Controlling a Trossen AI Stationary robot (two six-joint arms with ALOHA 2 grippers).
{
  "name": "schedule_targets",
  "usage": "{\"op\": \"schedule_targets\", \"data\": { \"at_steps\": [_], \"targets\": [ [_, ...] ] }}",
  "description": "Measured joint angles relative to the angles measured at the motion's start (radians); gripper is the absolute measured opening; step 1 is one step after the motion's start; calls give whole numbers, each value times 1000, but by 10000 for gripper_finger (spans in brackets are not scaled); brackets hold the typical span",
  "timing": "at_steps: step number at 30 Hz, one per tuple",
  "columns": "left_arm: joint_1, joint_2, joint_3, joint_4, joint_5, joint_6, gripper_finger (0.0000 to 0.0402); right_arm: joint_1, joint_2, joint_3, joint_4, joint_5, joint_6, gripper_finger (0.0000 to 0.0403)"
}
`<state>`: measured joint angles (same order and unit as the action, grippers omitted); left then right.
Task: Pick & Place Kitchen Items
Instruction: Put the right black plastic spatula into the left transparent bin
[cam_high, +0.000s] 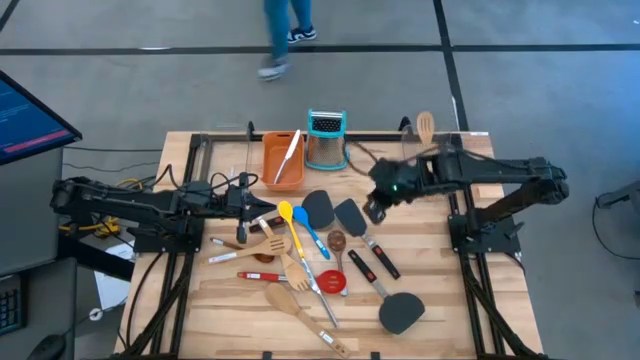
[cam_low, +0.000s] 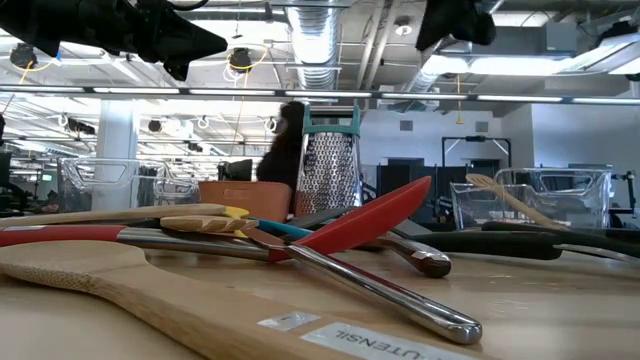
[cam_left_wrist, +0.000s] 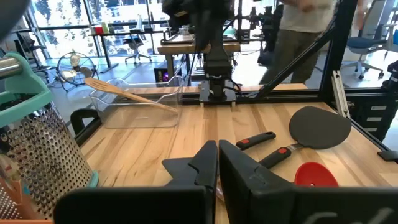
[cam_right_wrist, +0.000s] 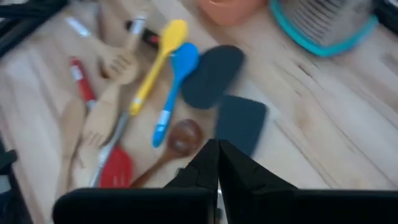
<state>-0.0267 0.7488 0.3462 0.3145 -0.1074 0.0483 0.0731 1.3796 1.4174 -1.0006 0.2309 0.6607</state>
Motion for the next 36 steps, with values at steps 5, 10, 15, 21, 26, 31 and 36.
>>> {"op": "schedule_targets", "data": {
  "at_steps": [5, 10, 15, 21, 26, 31, 36],
  "targets": [
    [0, 0, 0, 0, 0, 0, 2, 155, 0, 0, 44, 190, -3, 8],
    [0, 0, 0, 0, 0, 0, 2, 271, 0, 0, 45, 406, 78, 8],
    [0, 0, 0, 0, 0, 0, 2, 337, 15, -4, 47, 546, 153, 8],
    [0, 0, 0, 1, 0, 0, 2, 366, 16, -75, 57, 556, 177, 8],
    [0, 0, 0, 0, 0, 0, 2, 365, 14, -118, 71, 556, 264, 8],
    [0, 0, 0, 0, 0, -12, 2, 365, 16, -134, 70, 553, 280, 8],
    [0, 0, -29, -1, 0, -29, 2, 364, 16, -134, 70, 555, 275, 8]
  ]
}}
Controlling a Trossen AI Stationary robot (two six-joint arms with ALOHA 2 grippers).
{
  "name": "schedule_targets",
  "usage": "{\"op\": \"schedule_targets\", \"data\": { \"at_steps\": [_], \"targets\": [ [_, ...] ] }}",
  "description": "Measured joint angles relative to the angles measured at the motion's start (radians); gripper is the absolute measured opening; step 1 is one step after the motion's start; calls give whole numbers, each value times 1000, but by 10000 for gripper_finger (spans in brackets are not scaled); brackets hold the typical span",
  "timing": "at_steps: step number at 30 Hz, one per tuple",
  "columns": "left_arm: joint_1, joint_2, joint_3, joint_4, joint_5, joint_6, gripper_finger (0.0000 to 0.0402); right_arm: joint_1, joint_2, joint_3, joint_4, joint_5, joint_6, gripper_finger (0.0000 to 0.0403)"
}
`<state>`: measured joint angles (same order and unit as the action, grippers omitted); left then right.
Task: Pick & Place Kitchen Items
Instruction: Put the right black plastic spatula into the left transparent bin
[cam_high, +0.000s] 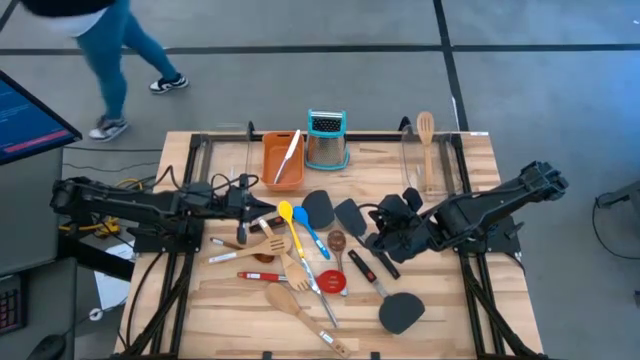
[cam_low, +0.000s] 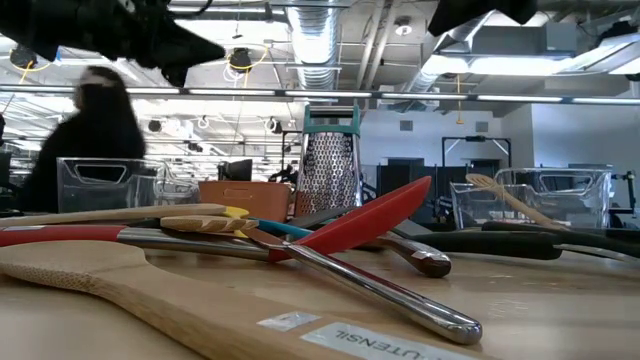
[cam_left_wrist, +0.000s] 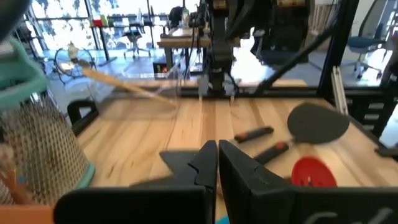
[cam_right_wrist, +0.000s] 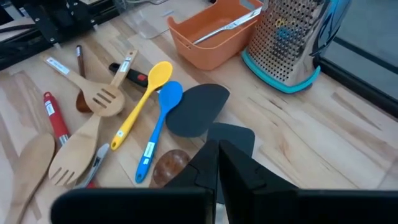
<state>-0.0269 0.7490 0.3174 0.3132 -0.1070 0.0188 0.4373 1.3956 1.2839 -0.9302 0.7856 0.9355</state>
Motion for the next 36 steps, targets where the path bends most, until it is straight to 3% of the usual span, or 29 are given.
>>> {"op": "schedule_targets", "data": {
  "at_steps": [19, 36],
  "targets": [
    [0, 0, -77, 11, 0, -1, 2, -3, 0, 0, -3, 1, -258, 8],
    [0, 0, -78, 70, 0, 0, 2, -36, 0, 0, -3, 1, -291, 8]
  ]
}}
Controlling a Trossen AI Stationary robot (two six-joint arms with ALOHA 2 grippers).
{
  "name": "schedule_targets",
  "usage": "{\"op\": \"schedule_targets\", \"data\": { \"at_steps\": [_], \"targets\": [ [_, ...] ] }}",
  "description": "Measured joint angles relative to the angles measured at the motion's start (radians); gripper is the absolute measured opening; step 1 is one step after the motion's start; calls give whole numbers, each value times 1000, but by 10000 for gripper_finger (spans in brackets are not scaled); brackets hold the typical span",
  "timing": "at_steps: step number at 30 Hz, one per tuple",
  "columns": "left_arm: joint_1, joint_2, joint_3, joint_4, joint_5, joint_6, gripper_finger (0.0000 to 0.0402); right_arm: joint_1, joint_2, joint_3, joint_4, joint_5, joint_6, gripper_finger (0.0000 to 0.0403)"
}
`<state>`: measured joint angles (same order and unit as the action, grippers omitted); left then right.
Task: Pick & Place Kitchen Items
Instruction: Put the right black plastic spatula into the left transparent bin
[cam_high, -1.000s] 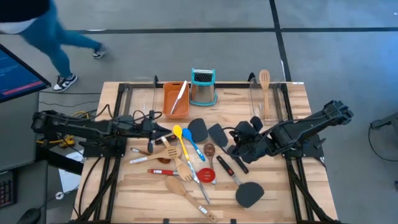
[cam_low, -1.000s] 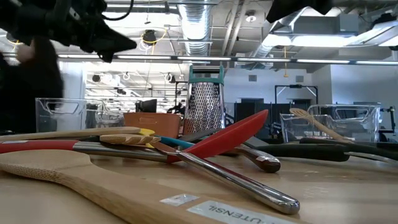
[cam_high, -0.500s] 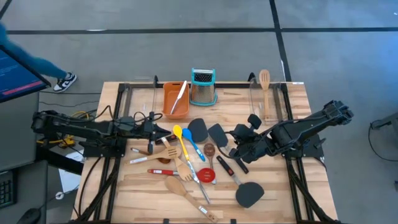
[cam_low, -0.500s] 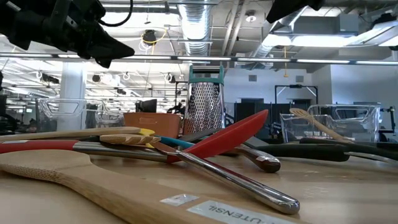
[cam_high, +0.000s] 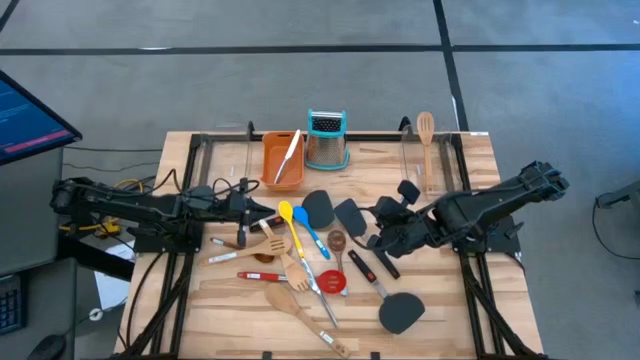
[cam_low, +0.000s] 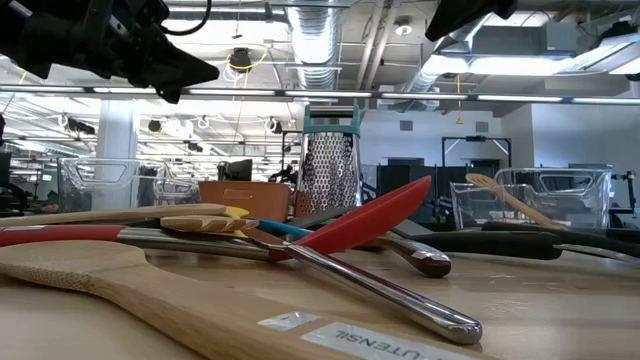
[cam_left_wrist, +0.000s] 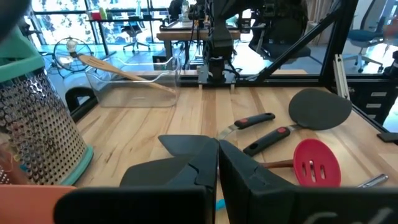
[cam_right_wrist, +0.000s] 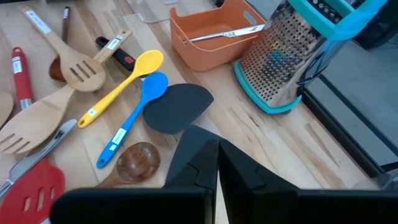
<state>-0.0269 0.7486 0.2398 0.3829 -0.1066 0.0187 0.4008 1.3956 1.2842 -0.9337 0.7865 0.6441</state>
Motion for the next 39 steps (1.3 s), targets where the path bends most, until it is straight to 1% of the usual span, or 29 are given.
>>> {"op": "schedule_targets", "data": {
  "at_steps": [15, 31, 35, 37, 39],
  "targets": [
    [0, 0, 0, 11, 0, 2, 2, -80, 0, 0, -8, 0, 0, 8],
    [0, 0, 0, 11, 0, 2, 2, -84, 0, 0, -8, -1, 1, 8],
    [0, 0, 0, 11, 0, 2, 2, -86, 0, 0, -7, -44, 3, 8],
    [0, 0, 0, 11, 0, 2, 2, -92, 0, 0, -1, -80, 11, 8],
    [0, 0, 0, 11, 0, 2, 2, -103, 0, 0, -2, -128, 53, 4]
  ]
}}
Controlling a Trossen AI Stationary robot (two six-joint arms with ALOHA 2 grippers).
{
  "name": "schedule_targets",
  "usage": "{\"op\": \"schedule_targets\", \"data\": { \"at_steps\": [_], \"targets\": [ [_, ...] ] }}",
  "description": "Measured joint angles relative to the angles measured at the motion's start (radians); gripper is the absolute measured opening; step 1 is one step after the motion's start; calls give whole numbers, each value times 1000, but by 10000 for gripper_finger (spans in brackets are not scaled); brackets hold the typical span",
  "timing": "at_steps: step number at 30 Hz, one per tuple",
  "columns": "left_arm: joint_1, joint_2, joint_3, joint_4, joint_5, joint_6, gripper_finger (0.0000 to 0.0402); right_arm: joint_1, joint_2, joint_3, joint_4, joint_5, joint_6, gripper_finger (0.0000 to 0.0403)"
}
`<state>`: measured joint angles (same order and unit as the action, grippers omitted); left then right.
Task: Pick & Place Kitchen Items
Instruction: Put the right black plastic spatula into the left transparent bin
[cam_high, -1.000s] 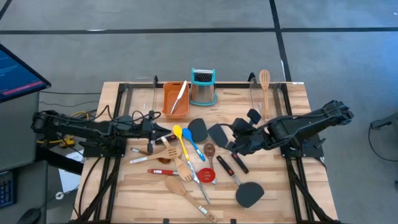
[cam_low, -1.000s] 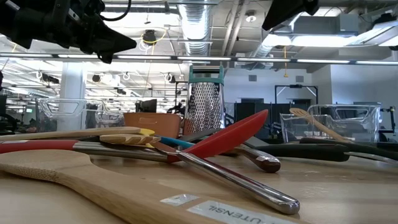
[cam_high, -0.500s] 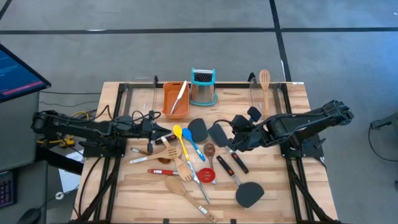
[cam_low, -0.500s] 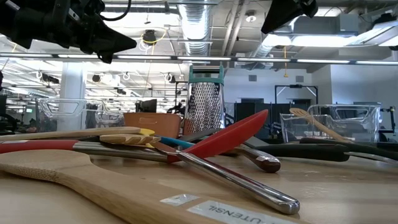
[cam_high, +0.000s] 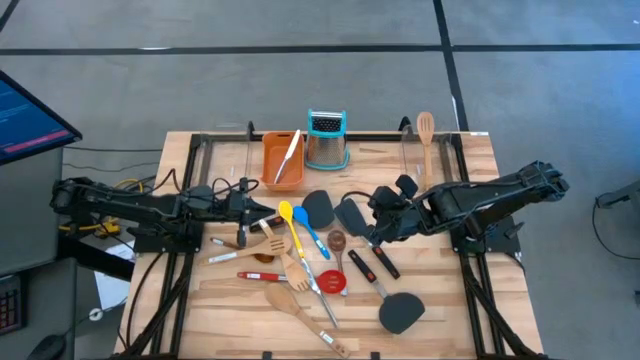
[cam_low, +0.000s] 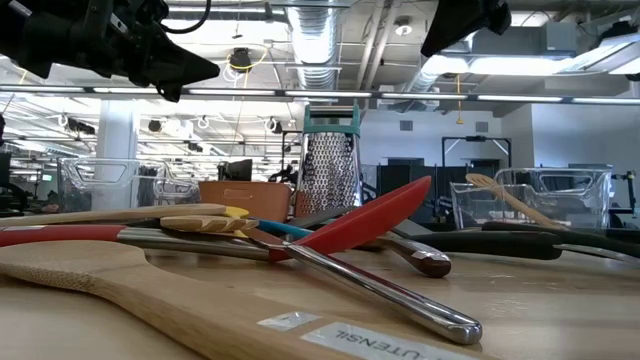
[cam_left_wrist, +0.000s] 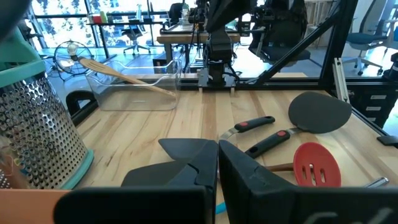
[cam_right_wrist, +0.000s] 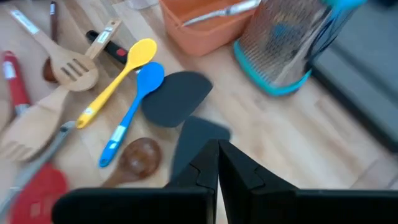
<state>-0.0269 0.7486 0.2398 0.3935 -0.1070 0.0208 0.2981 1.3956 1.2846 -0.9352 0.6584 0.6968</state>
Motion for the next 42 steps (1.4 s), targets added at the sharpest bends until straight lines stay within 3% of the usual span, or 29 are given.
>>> {"op": "schedule_targets", "data": {
  "at_steps": [6, 21, 32, 42],
  "targets": [
    [0, 0, 0, 0, 0, -2, 2, -55, 40, -1, -47, -196, 89, 1],
    [0, 0, 0, -2, 0, -2, 2, -149, 301, 1, -130, -524, 82, 1],
    [0, 0, 0, -1, 0, -2, 2, -131, 317, 1, -127, -573, 141, 0],
    [0, 0, 0, -2, 0, -3, 2, -41, 327, 0, -140, -636, 198, 0]
  ]
}}
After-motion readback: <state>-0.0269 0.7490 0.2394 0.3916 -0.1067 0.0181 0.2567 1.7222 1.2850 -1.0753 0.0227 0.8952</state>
